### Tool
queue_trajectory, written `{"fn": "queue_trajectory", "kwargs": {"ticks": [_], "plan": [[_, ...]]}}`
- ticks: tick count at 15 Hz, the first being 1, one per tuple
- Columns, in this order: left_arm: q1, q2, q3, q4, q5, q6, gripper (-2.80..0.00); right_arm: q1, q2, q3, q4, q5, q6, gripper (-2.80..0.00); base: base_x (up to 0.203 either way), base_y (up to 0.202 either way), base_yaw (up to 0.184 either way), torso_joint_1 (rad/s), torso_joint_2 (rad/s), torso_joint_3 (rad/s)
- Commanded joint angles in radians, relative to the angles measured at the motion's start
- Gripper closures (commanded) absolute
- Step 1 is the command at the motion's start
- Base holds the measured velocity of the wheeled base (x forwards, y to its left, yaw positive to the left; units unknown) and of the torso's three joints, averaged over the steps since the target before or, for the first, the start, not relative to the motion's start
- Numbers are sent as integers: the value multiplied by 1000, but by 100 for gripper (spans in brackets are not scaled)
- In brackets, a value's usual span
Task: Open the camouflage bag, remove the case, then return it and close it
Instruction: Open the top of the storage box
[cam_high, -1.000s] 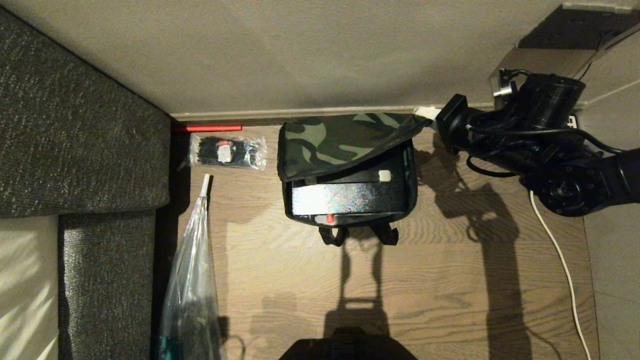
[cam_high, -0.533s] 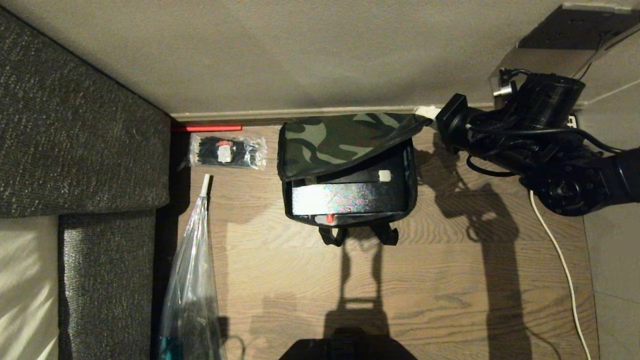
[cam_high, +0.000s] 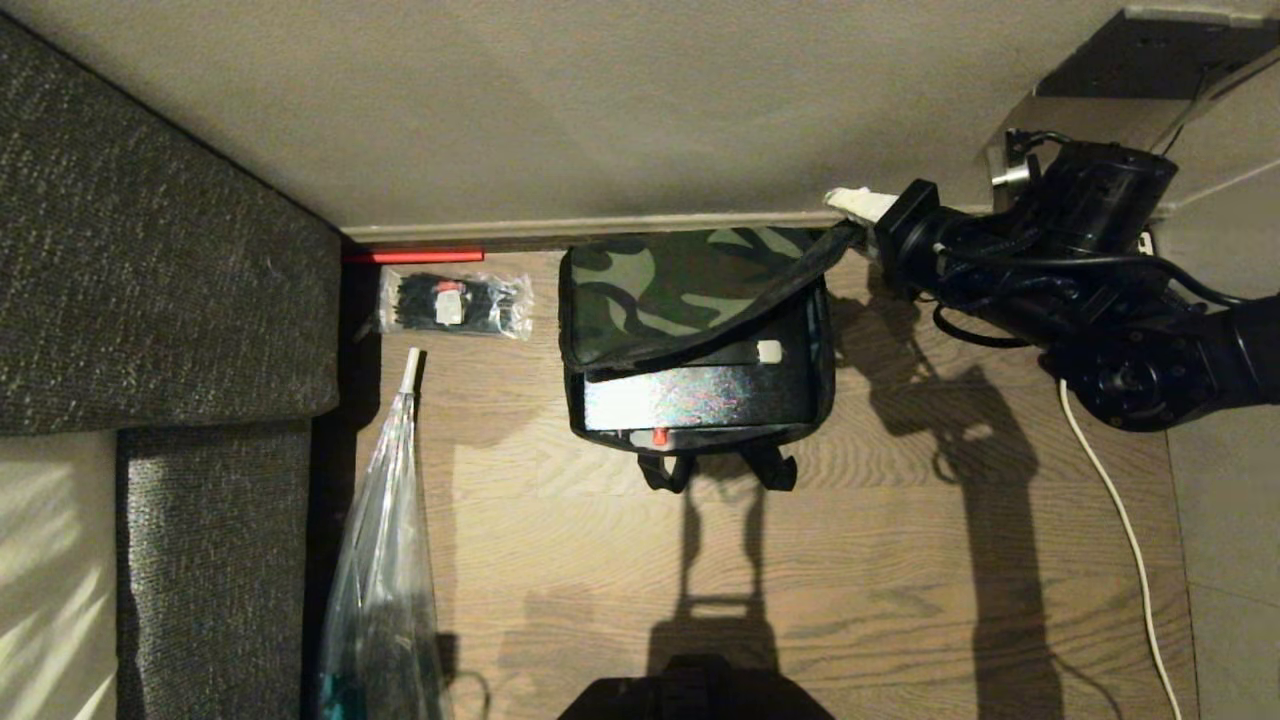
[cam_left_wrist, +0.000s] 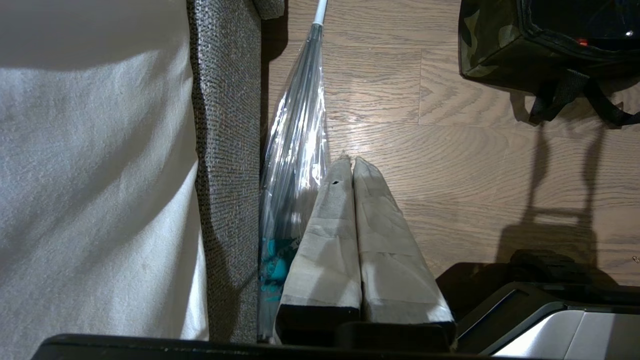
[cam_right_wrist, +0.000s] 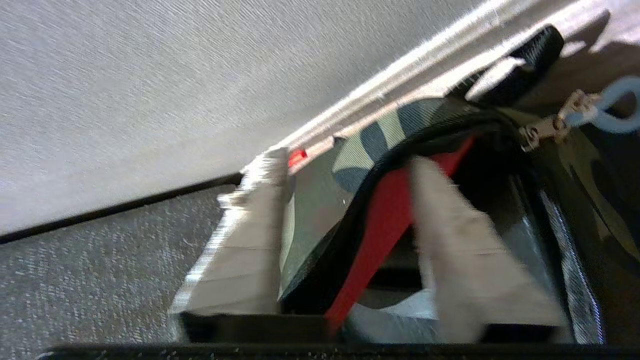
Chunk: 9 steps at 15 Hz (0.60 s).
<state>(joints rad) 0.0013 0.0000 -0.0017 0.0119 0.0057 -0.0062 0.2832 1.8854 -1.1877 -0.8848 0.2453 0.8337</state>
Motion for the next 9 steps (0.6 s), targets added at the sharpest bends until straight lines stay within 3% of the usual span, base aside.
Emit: {"fn": "queue_trajectory", "kwargs": {"ticks": [1,9], "plan": [[0,-2,1,0,0,-1,0,1,4,-1,-15,2,13,-280,0,0,0,0,0,0],[0,-2,0,0,0,-1,0,-10,29,-87,-19,-4,45,-280,0,0,0,0,0,0]]}}
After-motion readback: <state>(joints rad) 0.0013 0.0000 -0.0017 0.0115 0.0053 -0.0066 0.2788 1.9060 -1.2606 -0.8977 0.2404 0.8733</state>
